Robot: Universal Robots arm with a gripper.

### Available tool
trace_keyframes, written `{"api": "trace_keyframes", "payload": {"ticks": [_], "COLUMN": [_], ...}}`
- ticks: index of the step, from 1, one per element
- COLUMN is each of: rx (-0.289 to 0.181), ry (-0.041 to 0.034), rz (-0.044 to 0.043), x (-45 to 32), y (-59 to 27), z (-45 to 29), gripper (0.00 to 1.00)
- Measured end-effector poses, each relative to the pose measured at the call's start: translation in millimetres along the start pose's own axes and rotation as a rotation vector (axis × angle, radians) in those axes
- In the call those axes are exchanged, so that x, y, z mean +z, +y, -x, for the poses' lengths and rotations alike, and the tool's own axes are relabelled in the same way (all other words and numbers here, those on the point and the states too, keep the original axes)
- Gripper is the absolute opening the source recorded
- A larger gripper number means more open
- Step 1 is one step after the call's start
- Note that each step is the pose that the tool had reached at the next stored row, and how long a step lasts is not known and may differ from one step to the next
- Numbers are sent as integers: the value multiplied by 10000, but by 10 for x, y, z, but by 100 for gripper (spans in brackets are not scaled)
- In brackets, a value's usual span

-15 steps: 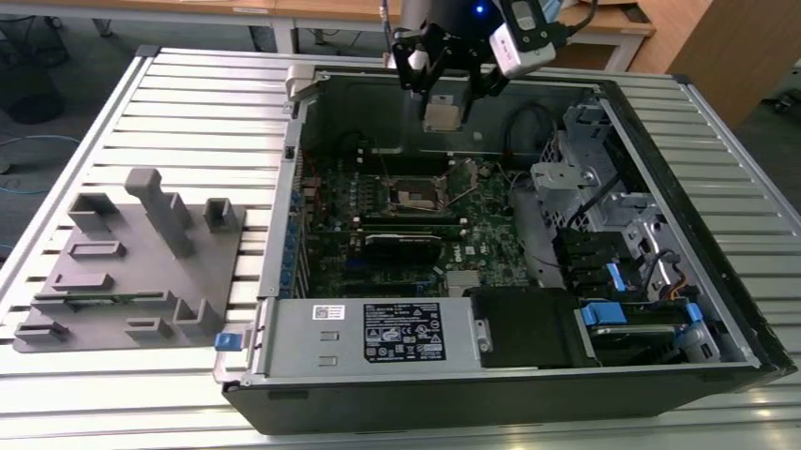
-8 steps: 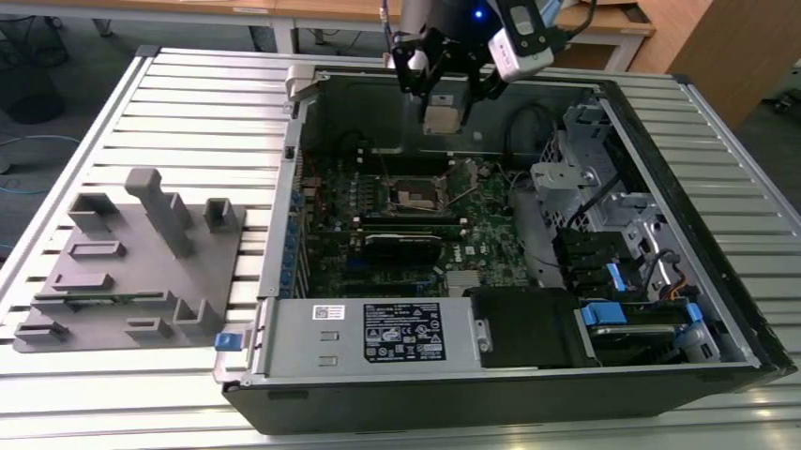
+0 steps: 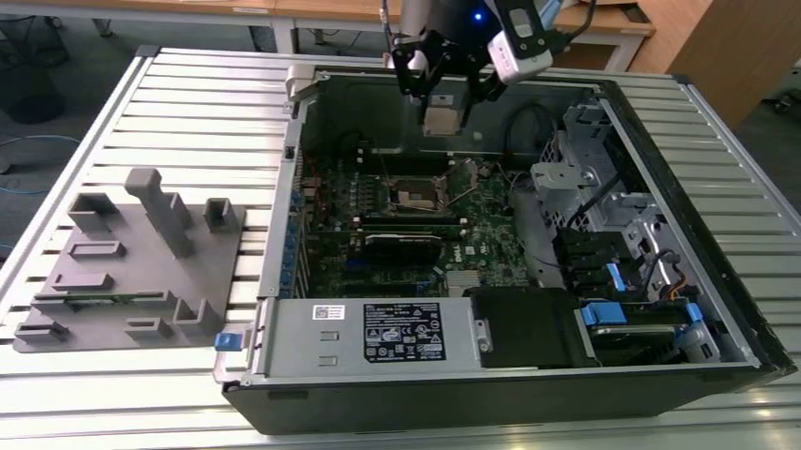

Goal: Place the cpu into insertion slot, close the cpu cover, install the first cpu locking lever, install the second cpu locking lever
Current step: 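Place the cpu into insertion slot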

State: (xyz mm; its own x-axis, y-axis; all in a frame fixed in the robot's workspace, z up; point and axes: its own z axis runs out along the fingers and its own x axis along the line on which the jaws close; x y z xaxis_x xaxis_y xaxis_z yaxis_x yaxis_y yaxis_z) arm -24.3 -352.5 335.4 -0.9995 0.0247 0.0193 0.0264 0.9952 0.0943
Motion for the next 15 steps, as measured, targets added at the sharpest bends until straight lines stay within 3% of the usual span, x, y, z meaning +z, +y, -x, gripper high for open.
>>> {"api": "trace_keyframes", "payload": {"ticks": [15], "rx": [0], "ry": [1], "rz": [-2], "x": [103], "y": [-10], "z": [2], "gripper": [54]}}
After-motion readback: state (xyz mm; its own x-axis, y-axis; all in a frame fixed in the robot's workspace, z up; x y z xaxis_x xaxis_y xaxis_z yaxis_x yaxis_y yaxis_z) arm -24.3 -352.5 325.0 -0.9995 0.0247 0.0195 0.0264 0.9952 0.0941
